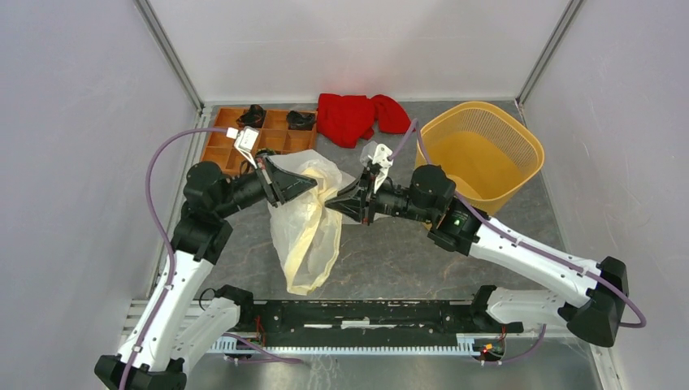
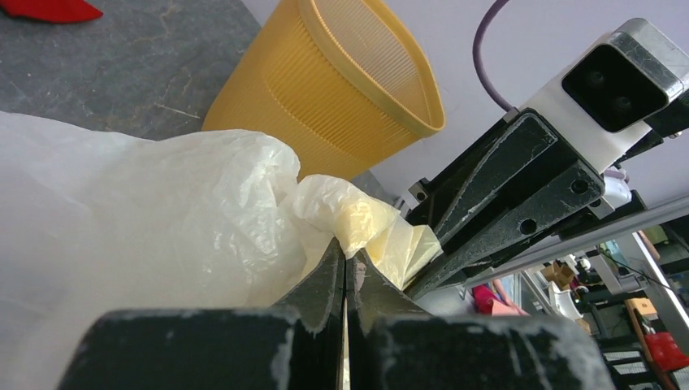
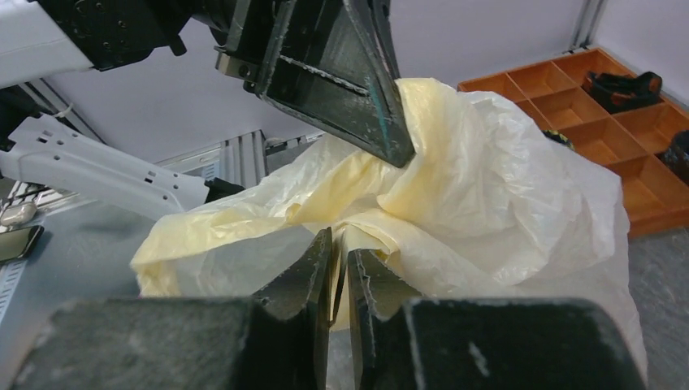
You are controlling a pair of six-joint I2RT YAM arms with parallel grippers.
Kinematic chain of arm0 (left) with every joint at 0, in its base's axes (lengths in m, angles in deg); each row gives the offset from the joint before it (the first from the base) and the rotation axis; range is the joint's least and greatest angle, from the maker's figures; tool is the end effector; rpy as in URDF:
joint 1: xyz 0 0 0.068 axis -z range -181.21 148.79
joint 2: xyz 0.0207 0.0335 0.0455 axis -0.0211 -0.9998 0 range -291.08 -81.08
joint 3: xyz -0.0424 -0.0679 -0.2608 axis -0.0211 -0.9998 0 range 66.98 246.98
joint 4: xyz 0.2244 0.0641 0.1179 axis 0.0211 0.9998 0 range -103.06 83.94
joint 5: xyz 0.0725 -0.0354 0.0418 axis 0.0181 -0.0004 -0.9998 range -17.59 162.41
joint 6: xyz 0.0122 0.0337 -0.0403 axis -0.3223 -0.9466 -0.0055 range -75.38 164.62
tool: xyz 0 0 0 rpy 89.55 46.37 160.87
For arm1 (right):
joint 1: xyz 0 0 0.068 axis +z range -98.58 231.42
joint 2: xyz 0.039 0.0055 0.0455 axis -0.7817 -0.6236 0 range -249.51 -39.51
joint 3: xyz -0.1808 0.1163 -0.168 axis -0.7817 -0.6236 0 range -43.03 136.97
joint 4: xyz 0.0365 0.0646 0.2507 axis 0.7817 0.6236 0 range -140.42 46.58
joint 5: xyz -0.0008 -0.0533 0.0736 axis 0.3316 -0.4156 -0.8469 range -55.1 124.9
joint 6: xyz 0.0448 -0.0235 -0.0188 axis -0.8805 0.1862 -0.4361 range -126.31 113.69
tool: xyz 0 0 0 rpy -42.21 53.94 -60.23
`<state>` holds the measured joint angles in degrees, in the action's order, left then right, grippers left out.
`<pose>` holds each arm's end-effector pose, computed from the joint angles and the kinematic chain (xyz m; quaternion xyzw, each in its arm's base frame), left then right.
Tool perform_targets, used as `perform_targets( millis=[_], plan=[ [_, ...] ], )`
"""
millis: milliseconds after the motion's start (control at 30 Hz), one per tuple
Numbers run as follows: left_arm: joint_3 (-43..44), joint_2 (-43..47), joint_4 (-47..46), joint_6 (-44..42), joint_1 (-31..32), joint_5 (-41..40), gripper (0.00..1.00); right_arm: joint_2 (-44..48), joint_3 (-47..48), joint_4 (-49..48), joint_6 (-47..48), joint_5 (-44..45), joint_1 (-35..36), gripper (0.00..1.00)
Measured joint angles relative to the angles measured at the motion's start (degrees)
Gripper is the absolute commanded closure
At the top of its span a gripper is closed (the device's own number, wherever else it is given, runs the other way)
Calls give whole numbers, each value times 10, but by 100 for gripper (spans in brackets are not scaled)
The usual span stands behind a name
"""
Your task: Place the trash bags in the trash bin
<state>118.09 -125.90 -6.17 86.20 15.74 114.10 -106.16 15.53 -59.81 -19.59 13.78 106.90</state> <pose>0.1560 -0.0722 0.3850 0.1029 0.7024 -0.5421 0.4498 0.1444 0.2327 0.3832 -0.3697 0.5939 0.5027 0.5078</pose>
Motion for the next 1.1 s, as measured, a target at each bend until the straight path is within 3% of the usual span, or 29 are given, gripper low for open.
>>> perform_targets(
  millis=[533, 1100],
  plan=[
    [-31, -27, -10, 10, 0, 4, 98, 24, -99, -91, -181, 162, 0, 82],
    [-90, -43, -50, 32, 7, -2, 98, -17, -71, -62, -210, 198, 0, 69]
  ],
)
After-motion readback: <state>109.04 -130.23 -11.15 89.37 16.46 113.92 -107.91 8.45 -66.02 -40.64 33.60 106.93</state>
